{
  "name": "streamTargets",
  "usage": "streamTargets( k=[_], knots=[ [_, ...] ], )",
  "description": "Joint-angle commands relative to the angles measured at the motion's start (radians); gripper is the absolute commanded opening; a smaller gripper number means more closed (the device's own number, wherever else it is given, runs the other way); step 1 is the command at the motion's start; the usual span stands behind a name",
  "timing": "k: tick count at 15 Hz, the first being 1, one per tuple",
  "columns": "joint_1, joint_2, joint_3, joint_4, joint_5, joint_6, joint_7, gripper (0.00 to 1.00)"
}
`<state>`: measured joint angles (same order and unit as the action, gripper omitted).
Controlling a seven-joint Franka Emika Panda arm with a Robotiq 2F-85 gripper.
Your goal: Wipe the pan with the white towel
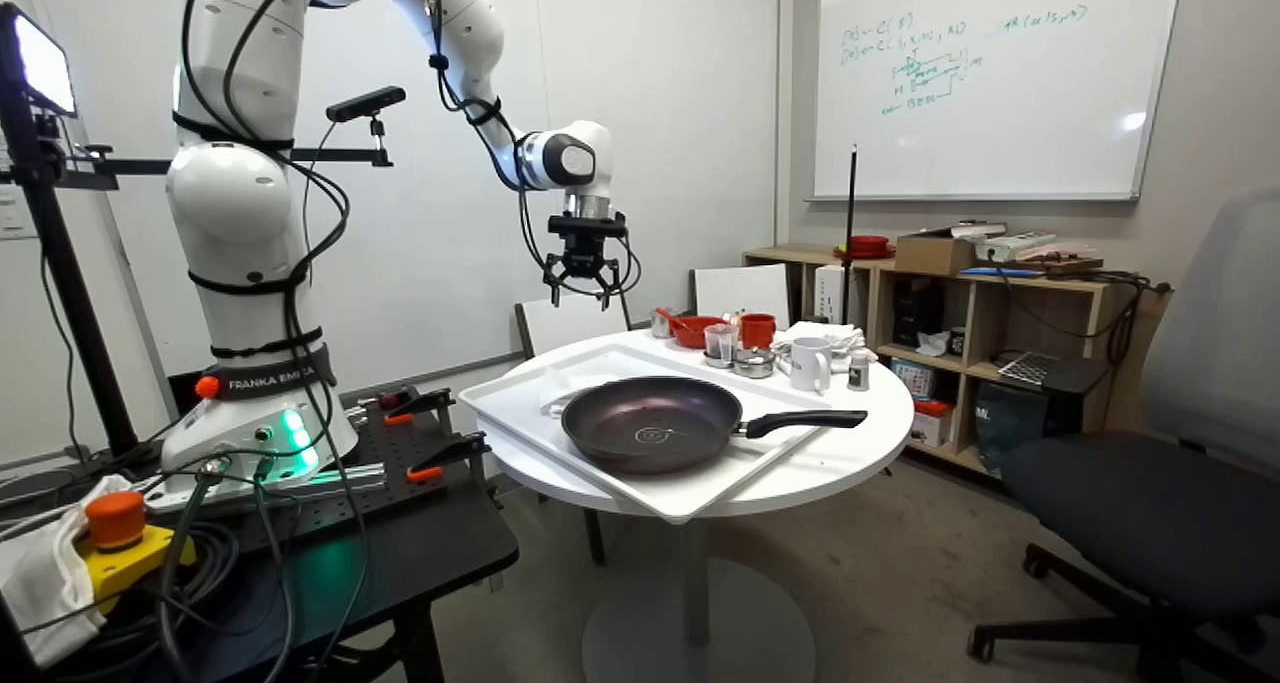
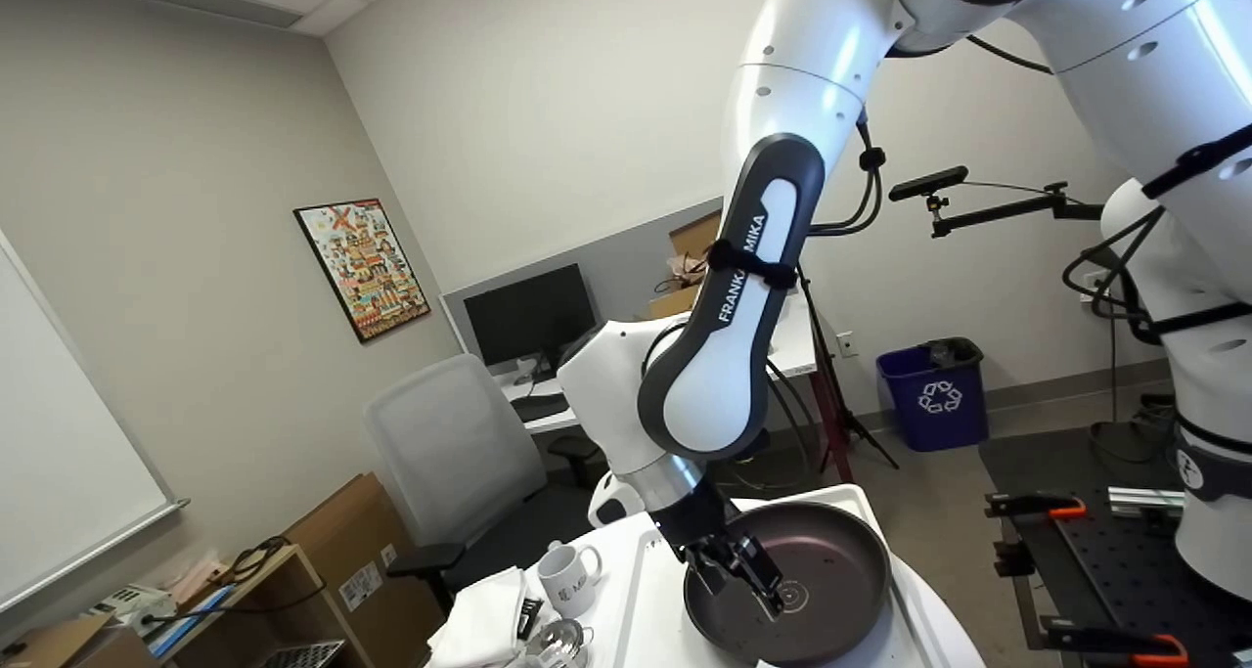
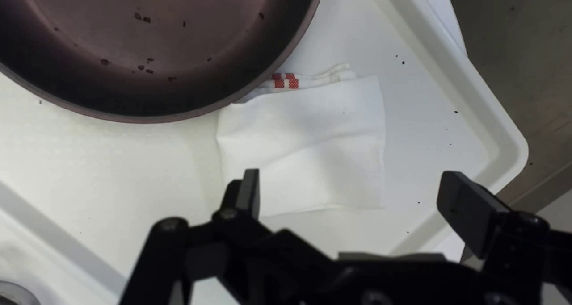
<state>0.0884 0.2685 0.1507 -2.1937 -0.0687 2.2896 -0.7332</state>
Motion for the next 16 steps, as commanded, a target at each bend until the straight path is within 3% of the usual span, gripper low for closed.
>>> streamTargets(
  k=[1,8,13,16],
  knots=[
    [-0.011,0.021,0.010,0.015,0.002,0.007,-0.011,1.00],
    [-0.036,0.167,0.040,0.056,0.013,0.043,-0.154,1.00],
    [-0.002,0.277,0.019,0.087,-0.064,0.048,-0.108,1.00],
    [0.046,0.329,-0.029,0.093,-0.181,0.076,-0.011,1.00]
  ],
)
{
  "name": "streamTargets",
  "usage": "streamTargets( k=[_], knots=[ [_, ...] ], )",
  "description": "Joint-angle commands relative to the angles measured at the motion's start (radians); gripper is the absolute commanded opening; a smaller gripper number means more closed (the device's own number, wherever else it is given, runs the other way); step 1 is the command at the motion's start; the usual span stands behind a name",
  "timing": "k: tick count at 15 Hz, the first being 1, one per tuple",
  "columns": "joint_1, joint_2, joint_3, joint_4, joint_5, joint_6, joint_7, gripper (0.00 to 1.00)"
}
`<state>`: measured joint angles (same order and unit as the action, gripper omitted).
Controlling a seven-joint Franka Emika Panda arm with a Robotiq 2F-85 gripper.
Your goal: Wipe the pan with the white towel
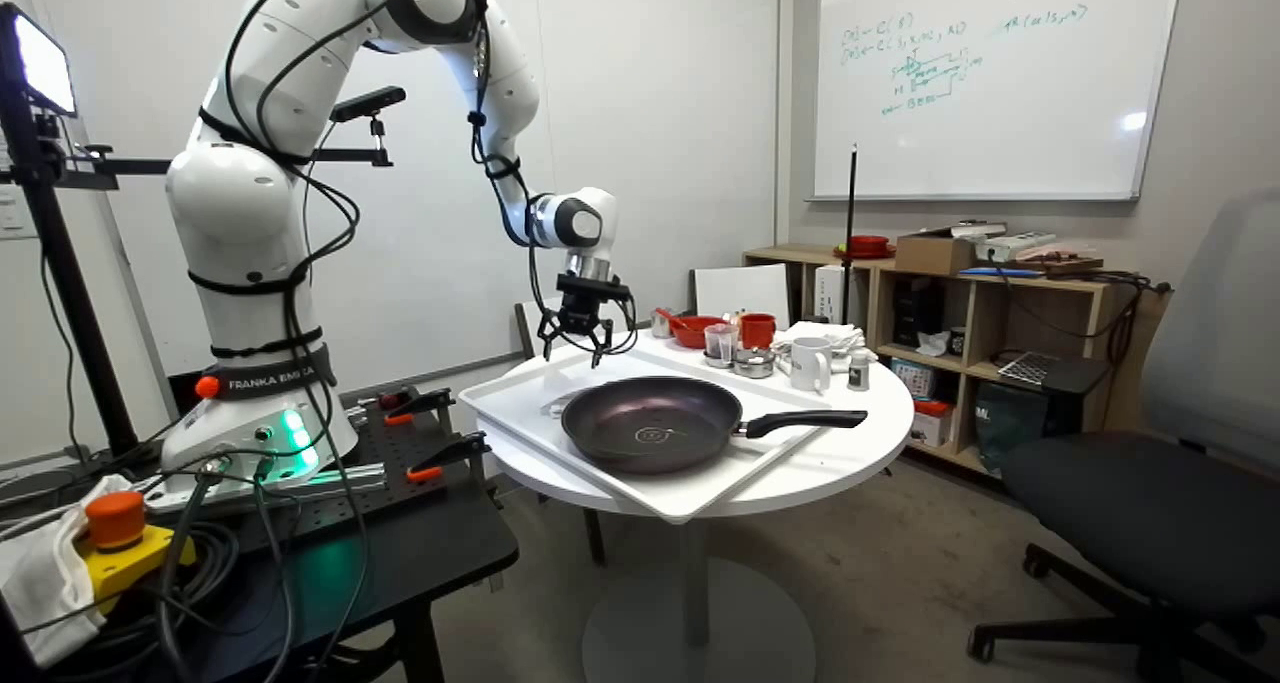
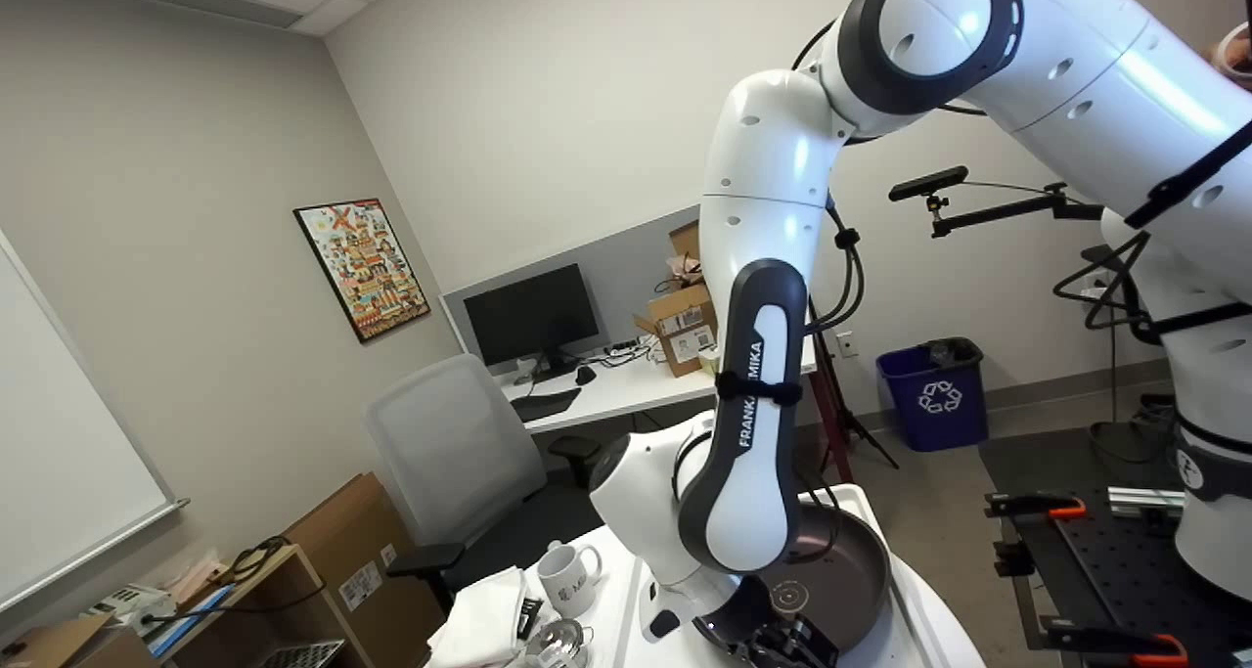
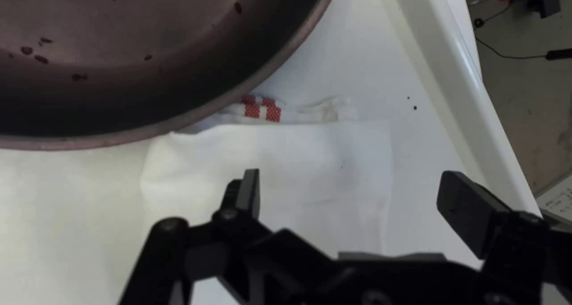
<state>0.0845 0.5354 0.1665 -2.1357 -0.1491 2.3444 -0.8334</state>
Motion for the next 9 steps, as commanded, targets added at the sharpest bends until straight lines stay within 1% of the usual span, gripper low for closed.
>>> streamTargets(
  k=[1,4,9],
  knots=[
    [0.066,0.070,-0.061,0.031,-0.150,0.038,0.127,1.00],
    [0.097,0.099,-0.083,0.037,-0.257,0.046,0.209,1.00],
    [0.119,0.120,-0.074,0.054,-0.348,0.041,0.280,1.00]
  ],
)
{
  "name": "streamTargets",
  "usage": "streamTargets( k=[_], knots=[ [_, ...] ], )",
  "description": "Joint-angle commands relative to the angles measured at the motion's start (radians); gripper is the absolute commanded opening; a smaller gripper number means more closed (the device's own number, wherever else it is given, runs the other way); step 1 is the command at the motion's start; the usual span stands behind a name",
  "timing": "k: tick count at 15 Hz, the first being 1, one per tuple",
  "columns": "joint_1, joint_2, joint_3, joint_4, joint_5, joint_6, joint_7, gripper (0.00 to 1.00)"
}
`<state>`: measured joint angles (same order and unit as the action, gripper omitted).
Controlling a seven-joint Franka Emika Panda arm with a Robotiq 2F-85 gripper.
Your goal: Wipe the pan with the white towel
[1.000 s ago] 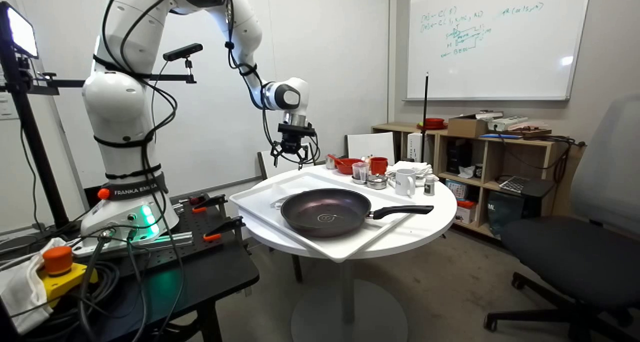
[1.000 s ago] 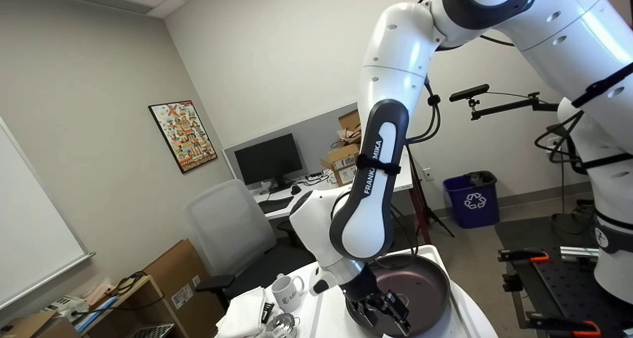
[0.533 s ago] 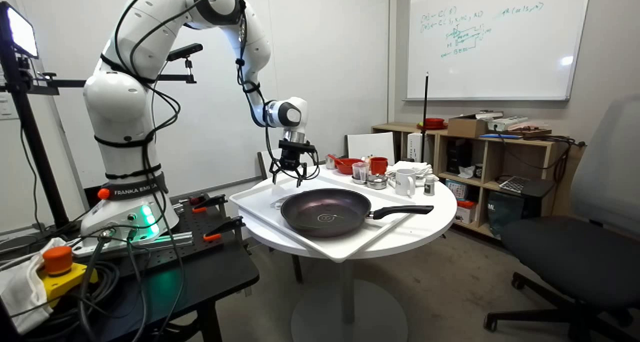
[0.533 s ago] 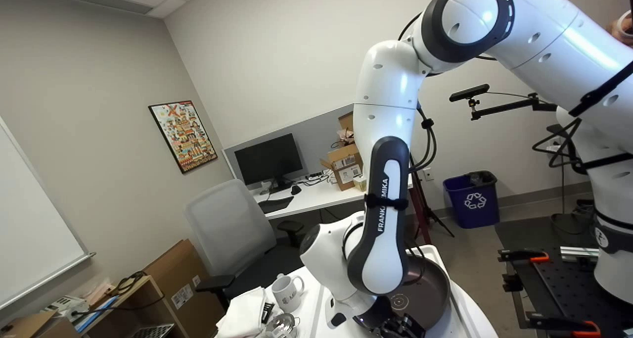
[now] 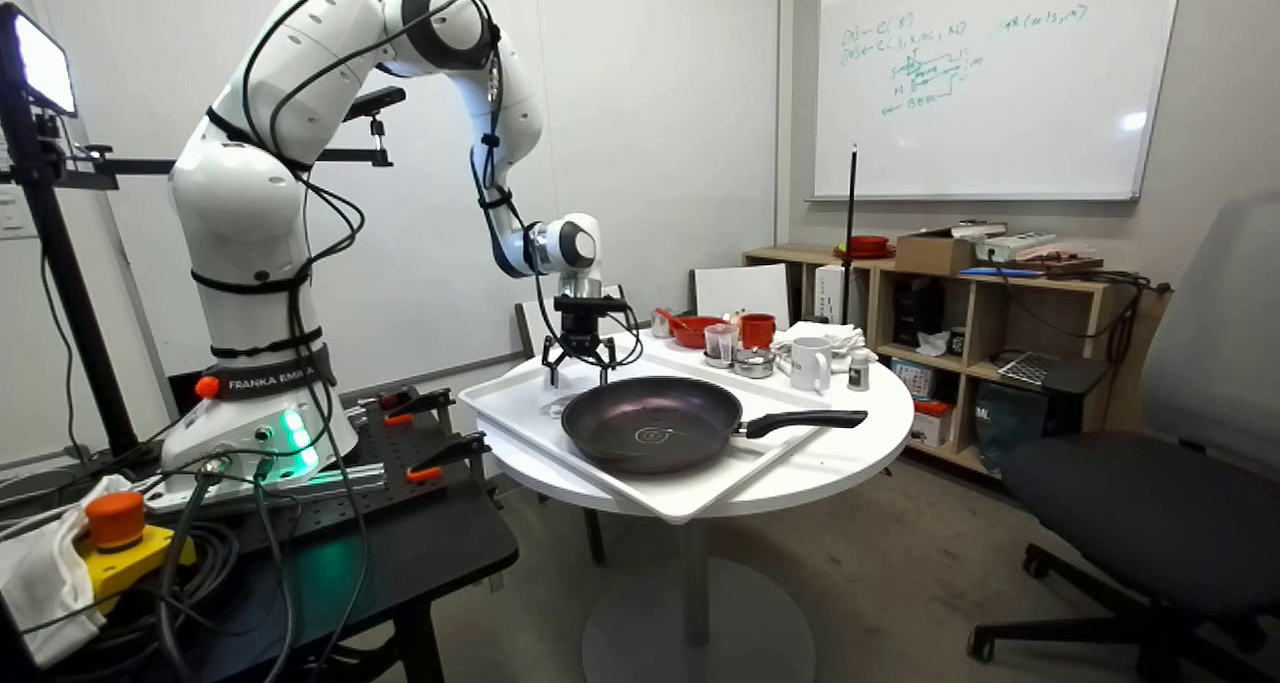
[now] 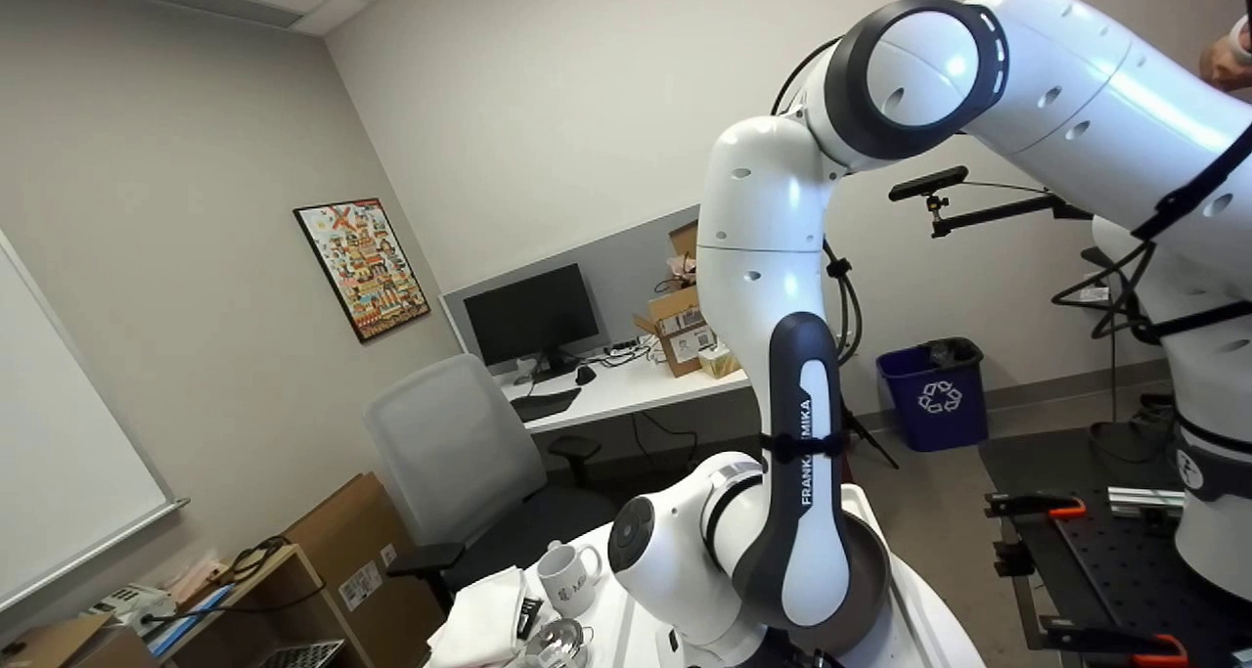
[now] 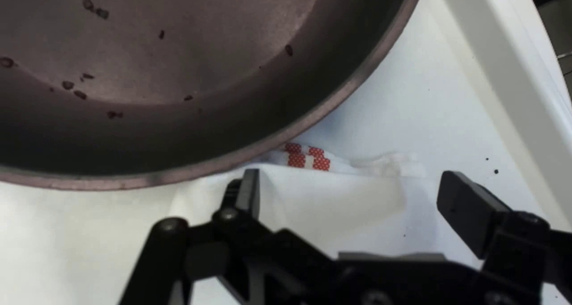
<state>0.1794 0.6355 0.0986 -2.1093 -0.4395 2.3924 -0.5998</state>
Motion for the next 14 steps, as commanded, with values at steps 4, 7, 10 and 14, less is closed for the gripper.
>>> streamTargets(
  k=[4,7,10,14],
  knots=[
    [0.048,0.031,-0.016,0.041,-0.146,0.023,0.070,1.00],
    [0.051,0.035,-0.020,0.058,-0.228,0.038,0.073,1.00],
    [0.017,0.045,-0.005,0.086,-0.270,0.075,0.048,1.00],
    [-0.055,0.049,0.037,0.091,-0.227,0.184,-0.018,1.00]
  ],
)
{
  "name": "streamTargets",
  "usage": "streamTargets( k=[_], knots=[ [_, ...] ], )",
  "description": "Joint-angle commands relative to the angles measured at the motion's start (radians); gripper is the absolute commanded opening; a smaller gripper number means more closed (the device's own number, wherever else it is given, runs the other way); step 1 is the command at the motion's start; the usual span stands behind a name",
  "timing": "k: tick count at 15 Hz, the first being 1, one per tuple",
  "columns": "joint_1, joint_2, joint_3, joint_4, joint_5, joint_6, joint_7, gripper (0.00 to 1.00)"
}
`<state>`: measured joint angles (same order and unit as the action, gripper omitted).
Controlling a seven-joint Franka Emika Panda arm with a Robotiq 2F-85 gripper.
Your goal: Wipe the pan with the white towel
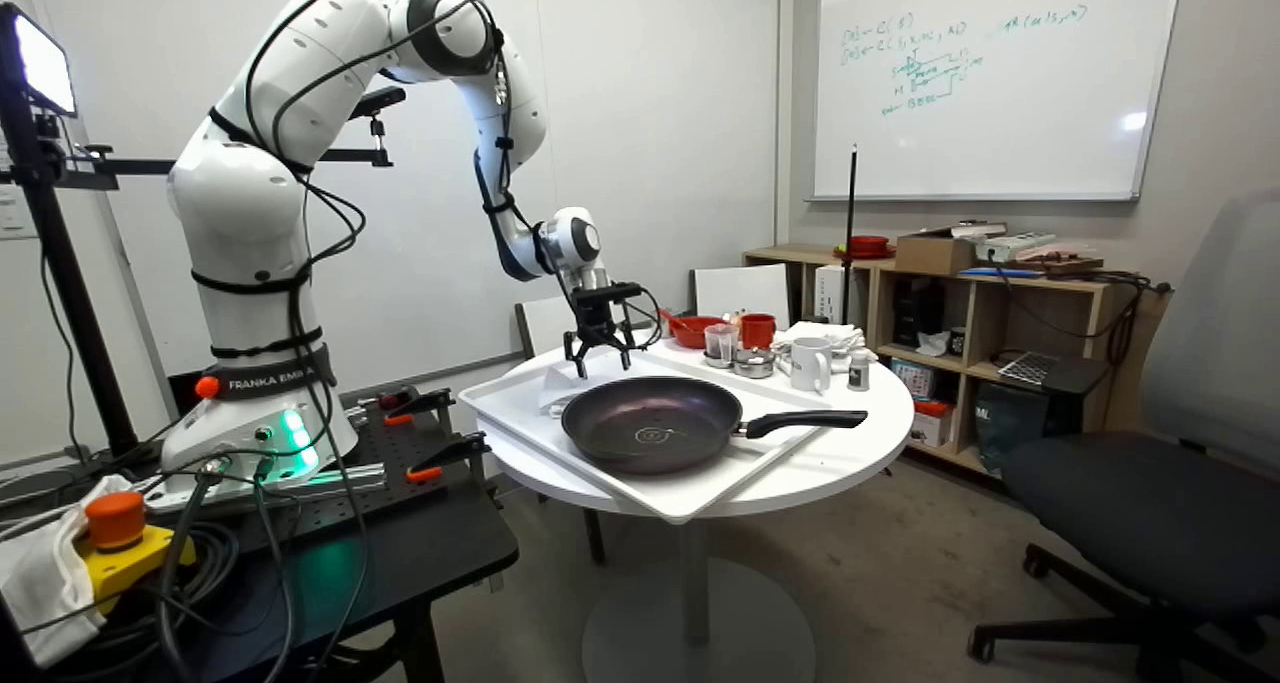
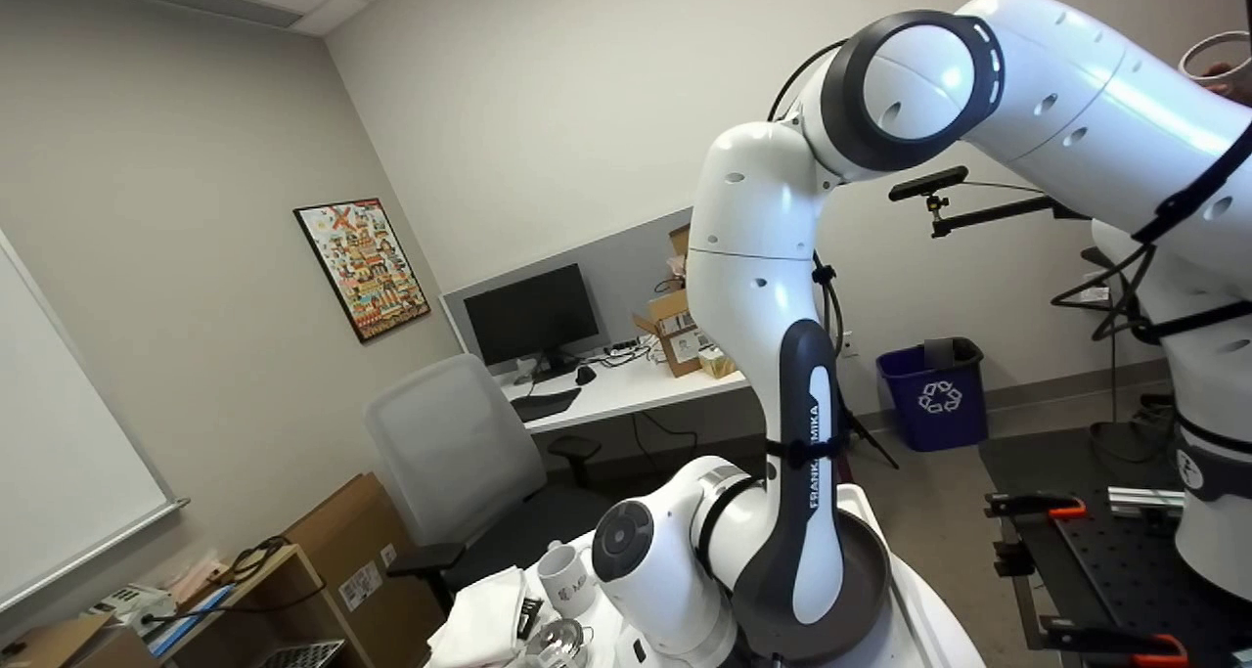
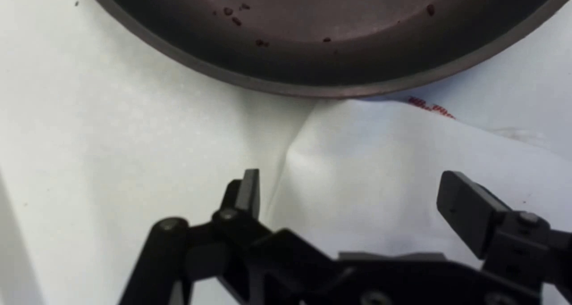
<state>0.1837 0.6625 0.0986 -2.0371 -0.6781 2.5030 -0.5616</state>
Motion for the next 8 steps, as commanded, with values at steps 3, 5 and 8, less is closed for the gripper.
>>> streamTargets(
  k=[3,5,8],
  knots=[
    [-0.143,0.040,0.100,0.011,0.088,0.169,-0.163,1.00],
    [-0.188,0.058,0.137,0.004,0.152,0.219,-0.233,1.00],
    [-0.243,0.061,0.185,-0.030,0.263,0.284,-0.306,1.00]
  ],
)
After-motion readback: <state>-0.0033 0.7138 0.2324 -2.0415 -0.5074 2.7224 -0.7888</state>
